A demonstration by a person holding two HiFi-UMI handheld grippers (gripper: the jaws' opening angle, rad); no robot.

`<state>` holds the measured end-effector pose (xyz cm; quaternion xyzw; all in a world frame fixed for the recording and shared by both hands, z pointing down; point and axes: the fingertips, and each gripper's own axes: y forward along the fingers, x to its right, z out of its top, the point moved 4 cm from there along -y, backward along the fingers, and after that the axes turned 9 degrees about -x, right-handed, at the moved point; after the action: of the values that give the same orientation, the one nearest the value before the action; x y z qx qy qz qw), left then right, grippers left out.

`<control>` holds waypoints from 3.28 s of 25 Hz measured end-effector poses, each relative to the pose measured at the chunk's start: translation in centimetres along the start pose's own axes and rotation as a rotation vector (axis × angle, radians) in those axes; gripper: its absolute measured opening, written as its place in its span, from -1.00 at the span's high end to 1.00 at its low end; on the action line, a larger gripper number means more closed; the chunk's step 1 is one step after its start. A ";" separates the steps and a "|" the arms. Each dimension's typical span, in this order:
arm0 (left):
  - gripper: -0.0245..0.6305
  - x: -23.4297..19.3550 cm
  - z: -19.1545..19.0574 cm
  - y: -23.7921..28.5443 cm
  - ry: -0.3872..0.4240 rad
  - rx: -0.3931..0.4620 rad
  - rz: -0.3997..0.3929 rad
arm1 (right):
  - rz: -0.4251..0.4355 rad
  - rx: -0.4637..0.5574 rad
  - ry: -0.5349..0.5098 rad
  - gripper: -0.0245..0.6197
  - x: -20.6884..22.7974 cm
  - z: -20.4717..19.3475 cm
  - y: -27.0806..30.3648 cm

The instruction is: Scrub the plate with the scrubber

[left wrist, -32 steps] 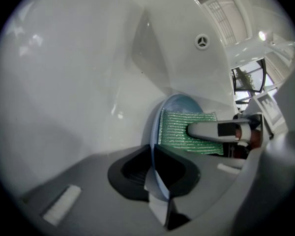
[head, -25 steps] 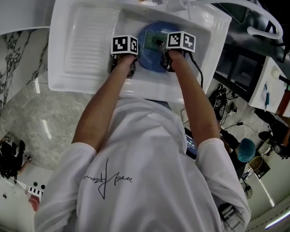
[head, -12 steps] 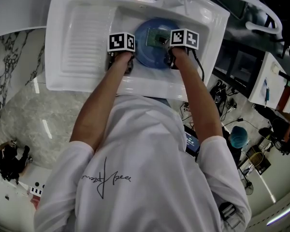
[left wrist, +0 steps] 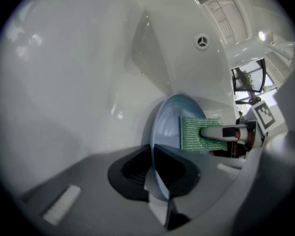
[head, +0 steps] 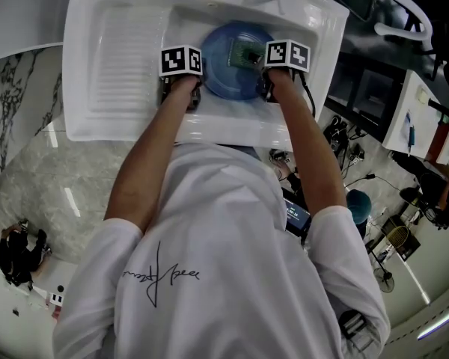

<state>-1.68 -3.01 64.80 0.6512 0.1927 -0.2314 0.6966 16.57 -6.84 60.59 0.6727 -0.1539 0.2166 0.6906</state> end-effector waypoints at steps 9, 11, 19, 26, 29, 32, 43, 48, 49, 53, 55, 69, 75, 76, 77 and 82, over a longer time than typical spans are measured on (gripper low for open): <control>0.70 0.0 0.0 -0.1 0.003 0.000 0.002 | -0.046 0.012 0.015 0.72 1.3 -0.1 -1.3; 0.70 0.0 0.0 -0.1 0.003 0.000 0.002 | -0.054 0.016 0.021 0.72 1.6 -0.2 -1.6; 0.70 0.1 0.0 0.1 0.003 0.000 0.001 | -0.107 0.028 0.029 0.72 3.1 -0.5 -2.9; 0.70 0.0 0.1 0.2 0.003 0.000 0.000 | -0.182 0.022 0.016 0.72 3.9 -0.5 -3.8; 0.70 0.0 0.0 0.2 0.003 0.000 0.000 | -0.214 0.018 0.006 0.72 4.2 -0.5 -4.1; 0.70 0.0 0.0 0.3 0.002 -0.001 0.000 | -0.238 0.013 0.007 0.72 4.6 -0.6 -4.4; 0.70 0.0 0.0 0.2 0.004 0.001 0.001 | -0.429 -0.026 -0.115 0.72 4.0 -0.2 -5.3; 0.70 0.0 0.0 0.2 0.003 -0.001 -0.001 | -0.570 -0.058 -0.250 0.72 3.2 0.3 -5.6; 0.70 0.1 0.1 0.2 0.003 0.000 -0.002 | -0.588 -0.059 -0.273 0.72 3.1 0.5 -5.7; 0.70 0.0 0.1 0.1 0.002 0.000 0.000 | -0.635 -0.035 -0.347 0.72 2.3 1.2 -6.6; 0.70 0.1 0.0 0.1 0.001 -0.001 -0.001 | -0.624 -0.006 -0.368 0.72 1.8 1.4 -7.2; 0.70 0.2 0.1 0.2 0.000 0.000 -0.001 | -0.076 0.003 -0.171 0.70 -5.4 -2.7 -2.7; 0.70 0.2 0.0 0.1 0.002 0.000 0.000 | 0.010 -0.073 -0.114 0.70 -6.7 -4.7 0.3; 0.70 0.2 0.0 0.1 0.001 0.000 0.000 | 0.014 -0.083 -0.104 0.70 -6.7 -4.9 0.8; 0.70 0.2 0.0 0.1 0.002 0.000 0.000 | 0.013 -0.090 -0.094 0.70 -6.7 -5.2 1.2; 0.70 0.2 0.2 -0.1 0.003 -0.001 0.002 | 0.024 -0.060 -0.080 0.70 -7.2 -5.3 2.1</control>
<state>-1.57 -3.21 64.66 0.6513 0.1933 -0.2296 0.6969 8.92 -2.27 58.53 0.6579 -0.1960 0.1929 0.7011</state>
